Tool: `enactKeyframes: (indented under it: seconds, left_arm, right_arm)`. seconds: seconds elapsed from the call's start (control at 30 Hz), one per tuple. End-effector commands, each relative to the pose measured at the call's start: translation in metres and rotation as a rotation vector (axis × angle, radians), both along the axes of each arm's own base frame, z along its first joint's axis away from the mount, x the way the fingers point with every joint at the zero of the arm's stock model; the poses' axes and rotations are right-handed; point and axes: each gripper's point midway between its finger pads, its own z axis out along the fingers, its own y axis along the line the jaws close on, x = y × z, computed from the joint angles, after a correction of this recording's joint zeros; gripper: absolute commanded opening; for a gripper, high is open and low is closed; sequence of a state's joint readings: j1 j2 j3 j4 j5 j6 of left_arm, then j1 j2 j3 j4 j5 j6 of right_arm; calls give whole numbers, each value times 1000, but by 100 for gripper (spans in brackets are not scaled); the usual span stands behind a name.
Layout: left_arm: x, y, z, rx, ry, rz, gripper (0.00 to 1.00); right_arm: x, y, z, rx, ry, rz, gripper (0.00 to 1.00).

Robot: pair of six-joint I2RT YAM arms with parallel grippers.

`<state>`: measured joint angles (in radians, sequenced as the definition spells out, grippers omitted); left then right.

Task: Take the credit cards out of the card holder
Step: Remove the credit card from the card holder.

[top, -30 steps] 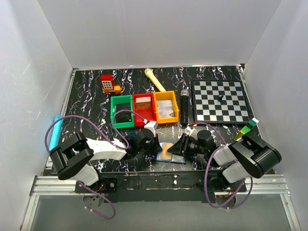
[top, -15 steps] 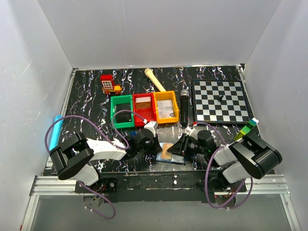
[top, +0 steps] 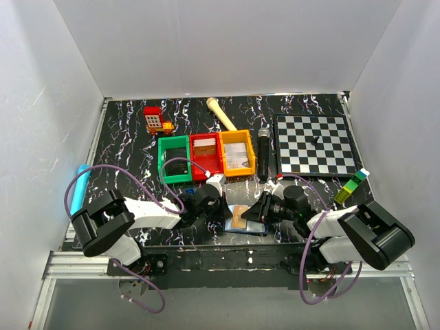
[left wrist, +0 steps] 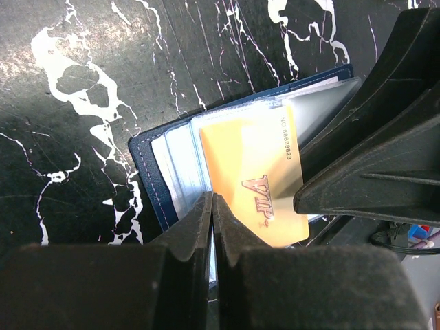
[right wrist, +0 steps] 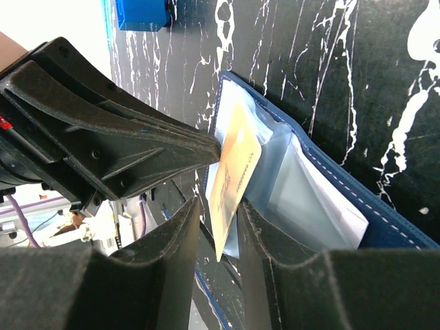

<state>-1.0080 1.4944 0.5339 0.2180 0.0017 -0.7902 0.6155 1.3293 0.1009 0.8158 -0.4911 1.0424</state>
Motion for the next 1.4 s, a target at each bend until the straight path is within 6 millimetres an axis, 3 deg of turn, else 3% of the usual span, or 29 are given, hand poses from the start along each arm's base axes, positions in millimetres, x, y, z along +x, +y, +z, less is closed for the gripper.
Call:
enactKeyframes:
  seconds: [0.0,0.23,1.37]
  left_arm:
    - [-20,22,-30,113,74,-25,0]
    - [-21,18,-27,81,67,-42,0]
    - [-32,0,-17,20,42,-112,0]
  right_arm:
    - [11,6,15,31,-66,1,36]
    - [15,8,19,49,-61,-9,45]
    - [16,22,26,135,-8,26,47]
